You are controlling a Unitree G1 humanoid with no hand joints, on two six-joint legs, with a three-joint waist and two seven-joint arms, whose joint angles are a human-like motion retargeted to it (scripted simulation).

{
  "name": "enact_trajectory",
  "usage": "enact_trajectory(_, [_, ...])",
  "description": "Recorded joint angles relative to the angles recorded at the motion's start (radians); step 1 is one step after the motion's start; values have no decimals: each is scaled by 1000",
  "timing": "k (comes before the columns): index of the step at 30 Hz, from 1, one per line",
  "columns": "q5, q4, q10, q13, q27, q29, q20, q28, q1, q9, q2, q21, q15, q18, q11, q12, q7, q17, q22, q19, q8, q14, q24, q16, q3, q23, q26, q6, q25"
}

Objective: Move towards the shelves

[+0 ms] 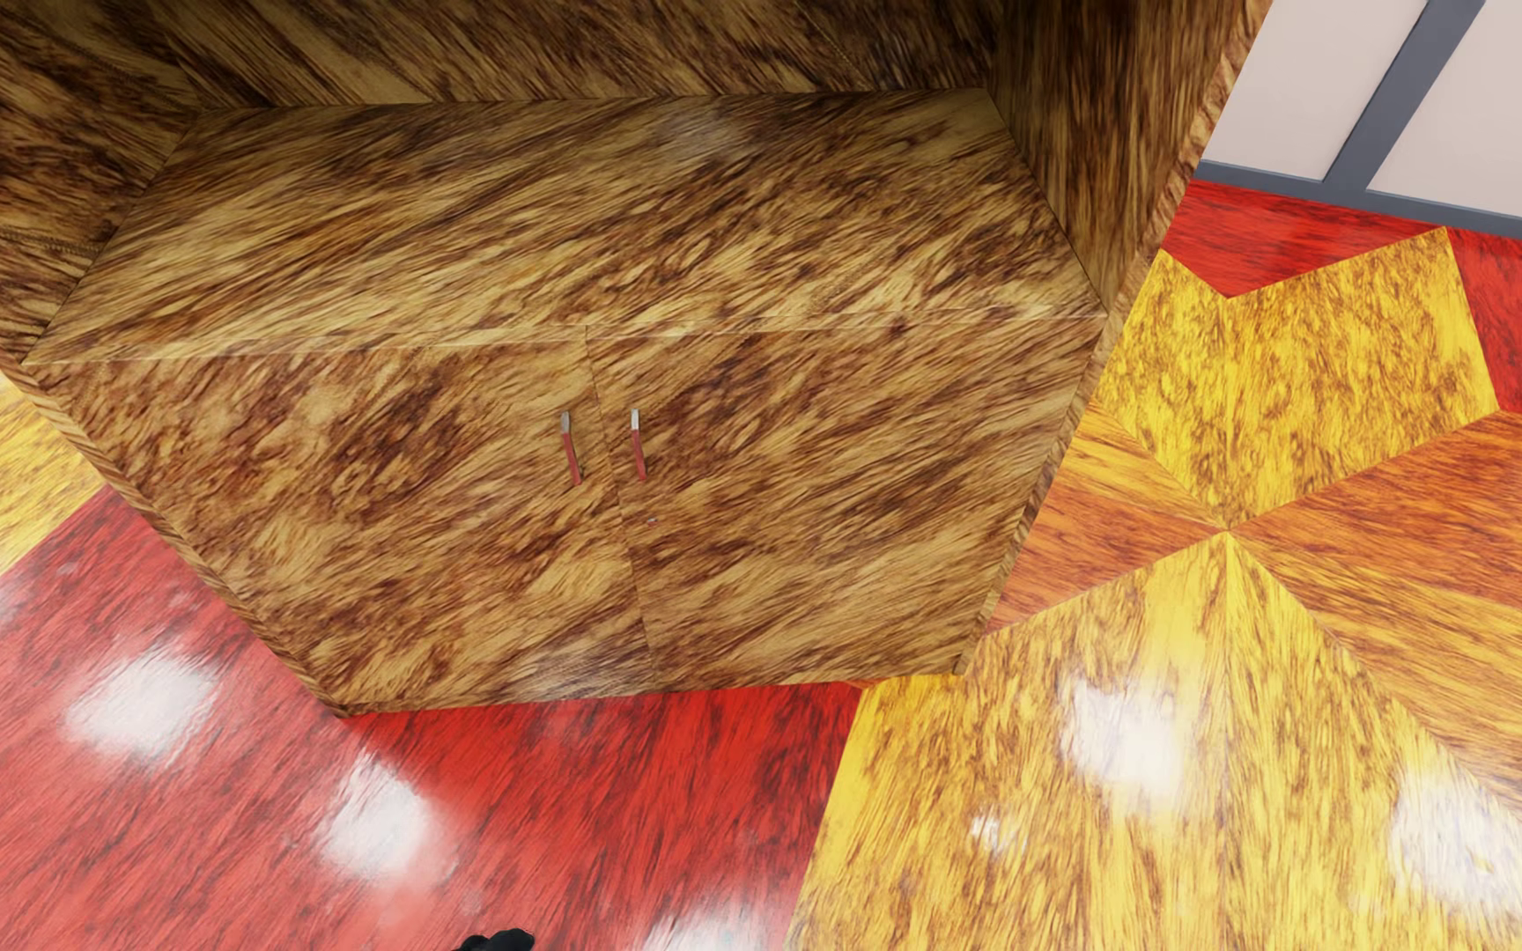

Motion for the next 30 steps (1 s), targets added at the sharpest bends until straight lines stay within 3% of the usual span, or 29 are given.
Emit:
enact_trajectory(4, [28, 13, -21, -16, -4, -3, -37, -38, 23, -5, 35, 13, 35, -1, -79, 18, 26, 3, 39, 39, 20, 3, -3, -13, 1, -3, 16, 3, 5])
enact_trajectory(9, [41, 25, -18, 5, -17, -8, -102, -79, 18, -3, 20, 4, 41, 3, -70, 10, 50, -4, 90, 33, 44, 4, 13, -29, 0, -29, 7, -4, 16])
enact_trajectory(15, [25, 15, -4, 41, 9, -5, -113, -58, -6, 4, 4, 14, 39, 10, -55, -6, 32, -13, 57, 30, 31, 5, 19, -29, -8, 3, -5, -14, 16])
enact_trajectory(30, [-23, -6, 81, 44, 0, -7, -156, -49, -75, 20, -80, 30, 7, 44, 63, -44, 6, -18, 72, 22, 37, -36, 7, -17, -15, -13, -4, -22, 23])
